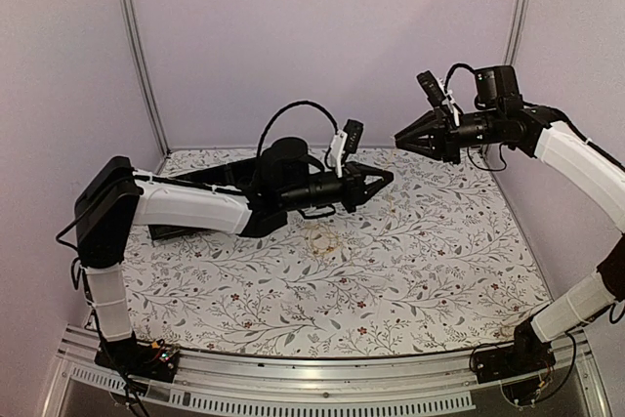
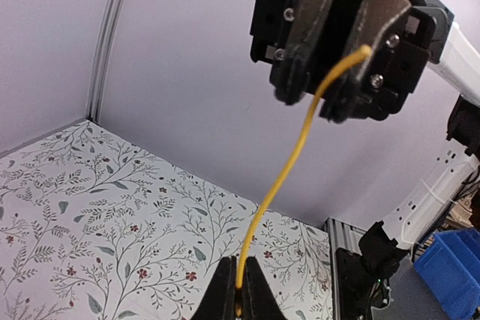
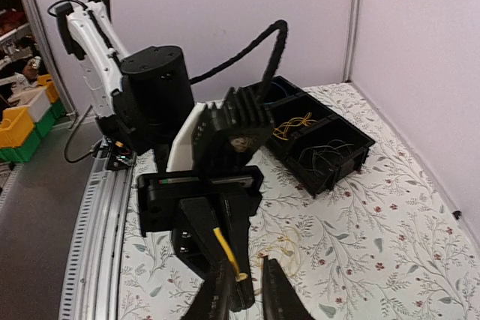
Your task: Untangle the cables
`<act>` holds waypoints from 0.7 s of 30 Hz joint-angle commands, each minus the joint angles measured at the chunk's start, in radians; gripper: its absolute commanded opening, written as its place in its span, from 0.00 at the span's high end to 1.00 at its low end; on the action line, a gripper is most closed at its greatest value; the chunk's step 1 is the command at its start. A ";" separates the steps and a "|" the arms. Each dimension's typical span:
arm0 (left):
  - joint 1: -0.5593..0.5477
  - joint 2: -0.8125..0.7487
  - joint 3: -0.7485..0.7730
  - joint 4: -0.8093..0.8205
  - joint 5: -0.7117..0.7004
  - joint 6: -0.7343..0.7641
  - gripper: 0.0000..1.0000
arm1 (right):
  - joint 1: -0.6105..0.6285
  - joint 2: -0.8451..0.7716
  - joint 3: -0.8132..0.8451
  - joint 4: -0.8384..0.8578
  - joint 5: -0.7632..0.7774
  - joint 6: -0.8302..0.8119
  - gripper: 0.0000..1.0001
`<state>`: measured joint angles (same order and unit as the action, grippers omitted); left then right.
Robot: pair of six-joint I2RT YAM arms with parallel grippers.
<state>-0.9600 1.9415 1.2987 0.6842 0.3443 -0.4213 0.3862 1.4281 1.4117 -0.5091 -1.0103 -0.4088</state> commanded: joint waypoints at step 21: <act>0.354 -0.356 0.083 -0.516 -0.005 0.093 1.00 | -0.165 0.037 -0.364 0.222 0.167 -0.100 0.36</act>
<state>-0.6937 1.5929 1.3869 0.2947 0.3107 -0.3325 0.2188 1.4254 1.0138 -0.2474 -0.8391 -0.4614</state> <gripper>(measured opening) 0.001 0.633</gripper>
